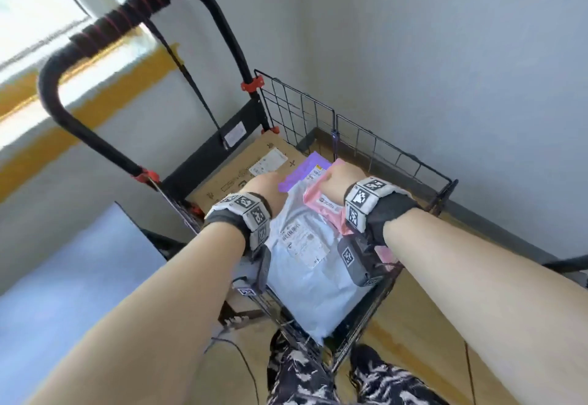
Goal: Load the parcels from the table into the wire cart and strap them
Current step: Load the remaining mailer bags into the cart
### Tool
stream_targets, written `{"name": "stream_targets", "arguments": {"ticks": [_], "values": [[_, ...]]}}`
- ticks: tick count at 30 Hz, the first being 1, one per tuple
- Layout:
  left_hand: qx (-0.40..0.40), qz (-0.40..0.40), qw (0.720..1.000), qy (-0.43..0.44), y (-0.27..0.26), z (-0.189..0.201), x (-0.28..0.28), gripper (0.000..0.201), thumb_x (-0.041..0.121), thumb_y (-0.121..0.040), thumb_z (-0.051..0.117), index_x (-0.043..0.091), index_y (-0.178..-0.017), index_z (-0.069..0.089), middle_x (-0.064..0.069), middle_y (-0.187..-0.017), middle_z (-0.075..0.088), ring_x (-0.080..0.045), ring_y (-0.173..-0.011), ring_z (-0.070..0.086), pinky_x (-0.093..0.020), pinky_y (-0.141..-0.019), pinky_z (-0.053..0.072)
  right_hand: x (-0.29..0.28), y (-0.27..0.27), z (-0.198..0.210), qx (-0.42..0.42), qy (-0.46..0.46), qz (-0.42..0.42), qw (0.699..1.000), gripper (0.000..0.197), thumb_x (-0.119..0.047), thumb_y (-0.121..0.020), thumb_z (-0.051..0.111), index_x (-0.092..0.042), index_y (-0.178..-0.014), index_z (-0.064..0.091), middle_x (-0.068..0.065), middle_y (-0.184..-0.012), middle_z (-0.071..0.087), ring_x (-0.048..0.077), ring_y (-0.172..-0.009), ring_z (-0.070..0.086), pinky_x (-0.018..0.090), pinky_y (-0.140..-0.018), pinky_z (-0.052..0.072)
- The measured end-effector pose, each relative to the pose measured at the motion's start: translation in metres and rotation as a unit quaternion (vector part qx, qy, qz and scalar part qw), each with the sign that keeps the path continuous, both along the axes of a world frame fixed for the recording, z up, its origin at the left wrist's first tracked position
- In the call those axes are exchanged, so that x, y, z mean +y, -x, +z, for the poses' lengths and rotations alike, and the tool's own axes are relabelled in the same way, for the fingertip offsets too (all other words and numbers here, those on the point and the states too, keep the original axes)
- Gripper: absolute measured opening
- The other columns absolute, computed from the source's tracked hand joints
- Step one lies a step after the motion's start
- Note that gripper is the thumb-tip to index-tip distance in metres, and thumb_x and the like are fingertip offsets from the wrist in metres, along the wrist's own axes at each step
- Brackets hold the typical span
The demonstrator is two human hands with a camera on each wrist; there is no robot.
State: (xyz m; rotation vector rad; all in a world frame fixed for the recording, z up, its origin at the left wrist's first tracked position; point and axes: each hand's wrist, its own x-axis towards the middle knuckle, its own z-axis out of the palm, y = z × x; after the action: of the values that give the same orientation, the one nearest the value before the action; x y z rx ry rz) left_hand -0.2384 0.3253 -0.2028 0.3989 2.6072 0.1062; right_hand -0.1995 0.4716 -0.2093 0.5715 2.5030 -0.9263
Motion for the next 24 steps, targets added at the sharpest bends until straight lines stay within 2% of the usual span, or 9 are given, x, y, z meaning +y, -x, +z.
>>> {"name": "stream_targets", "arguments": {"ticks": [2, 4, 6, 8, 11, 14, 18, 20, 24], "values": [[0.011, 0.040, 0.999, -0.006, -0.022, 0.020, -0.005, 0.035, 0.020, -0.097, 0.042, 0.014, -0.131, 0.051, -0.007, -0.130, 0.056, -0.026, -0.117, 0.055, -0.031, -0.093, 0.043, -0.006, -0.010, 0.010, 0.003, -0.006, 0.031, 0.999, 0.029, -0.021, -0.092, 0.053, -0.009, -0.117, 0.063, 0.009, -0.118, 0.063, 0.026, -0.110, 0.059, 0.024, -0.075, 0.043], [0.020, 0.091, 0.996, -0.019, -0.046, 0.039, -0.017, 0.036, 0.017, -0.099, 0.039, 0.013, -0.132, 0.049, -0.009, -0.126, 0.057, -0.028, -0.112, 0.056, -0.032, -0.091, 0.046, -0.019, -0.019, 0.024, 0.014, -0.026, 0.082, 0.996, 0.019, -0.019, -0.093, 0.051, -0.010, -0.103, 0.063, 0.008, -0.103, 0.063, 0.025, -0.101, 0.060, 0.023, -0.076, 0.043], [0.036, 0.148, 0.988, -0.039, -0.069, 0.057, -0.039, 0.036, 0.020, -0.098, 0.041, 0.011, -0.132, 0.051, -0.010, -0.125, 0.057, -0.029, -0.111, 0.056, -0.033, -0.091, 0.047, -0.040, -0.028, 0.037, 0.033, -0.027, 0.123, 0.992, 0.014, -0.017, -0.091, 0.050, -0.011, -0.080, 0.057, 0.008, -0.078, 0.055, 0.023, -0.074, 0.055, 0.022, -0.056, 0.039], [0.063, 0.186, 0.979, -0.045, -0.090, 0.072, -0.067, 0.039, 0.022, -0.098, 0.043, 0.012, -0.135, 0.048, -0.010, -0.132, 0.055, -0.030, -0.118, 0.054, -0.034, -0.097, 0.045, -0.067, -0.035, 0.049, 0.036, -0.040, 0.165, 0.985, 0.012, -0.018, -0.089, 0.050, -0.011, -0.080, 0.056, 0.007, -0.073, 0.053, 0.023, -0.066, 0.048, 0.021, -0.047, 0.028], [0.089, 0.248, 0.963, -0.054, -0.122, 0.088, -0.114, 0.040, 0.022, -0.098, 0.044, 0.016, -0.137, 0.046, -0.009, -0.133, 0.054, -0.029, -0.120, 0.054, -0.033, -0.099, 0.044, -0.109, -0.047, 0.065, 0.056, -0.060, 0.239, 0.967, 0.021, -0.021, -0.088, 0.052, -0.008, -0.092, 0.067, 0.011, -0.089, 0.062, 0.027, -0.077, 0.053, 0.019, -0.050, 0.030], [0.096, 0.300, 0.947, -0.063, -0.155, 0.099, -0.164, 0.041, 0.021, -0.098, 0.043, 0.016, -0.139, 0.044, -0.008, -0.135, 0.053, -0.026, -0.121, 0.052, -0.031, -0.098, 0.042, -0.157, -0.062, 0.080, 0.076, -0.051, 0.286, 0.954, 0.027, -0.024, -0.088, 0.054, -0.007, -0.103, 0.068, 0.011, -0.104, 0.066, 0.028, -0.090, 0.059, 0.022, -0.067, 0.040], [0.105, 0.370, 0.921, -0.067, -0.206, 0.099, -0.236, 0.045, 0.024, -0.097, 0.044, 0.018, -0.142, 0.040, -0.006, -0.140, 0.049, -0.024, -0.126, 0.049, -0.029, -0.102, 0.039, -0.235, -0.088, 0.093, 0.093, -0.032, 0.343, 0.934, 0.026, -0.021, -0.084, 0.057, -0.003, -0.097, 0.069, 0.012, -0.098, 0.069, 0.028, -0.091, 0.062, 0.025, -0.073, 0.045], [0.105, 0.402, 0.907, -0.068, -0.235, 0.099, -0.274, 0.046, 0.025, -0.097, 0.044, 0.018, -0.142, 0.040, -0.006, -0.140, 0.049, -0.024, -0.126, 0.048, -0.031, -0.104, 0.039, -0.281, -0.107, 0.096, 0.097, -0.028, 0.376, 0.921, 0.024, -0.019, -0.083, 0.056, 0.000, -0.093, 0.068, 0.012, -0.090, 0.067, 0.028, -0.086, 0.062, 0.024, -0.070, 0.044], [0.113, 0.453, 0.882, -0.064, -0.302, 0.097, -0.359, 0.046, 0.024, -0.096, 0.046, 0.018, -0.141, 0.041, -0.007, -0.139, 0.050, -0.025, -0.126, 0.049, -0.033, -0.105, 0.040, -0.378, -0.160, 0.099, 0.091, -0.040, 0.447, 0.889, 0.023, -0.018, -0.086, 0.053, -0.003, -0.096, 0.068, 0.017, -0.099, 0.067, 0.031, -0.093, 0.063, 0.025, -0.067, 0.047]]}}
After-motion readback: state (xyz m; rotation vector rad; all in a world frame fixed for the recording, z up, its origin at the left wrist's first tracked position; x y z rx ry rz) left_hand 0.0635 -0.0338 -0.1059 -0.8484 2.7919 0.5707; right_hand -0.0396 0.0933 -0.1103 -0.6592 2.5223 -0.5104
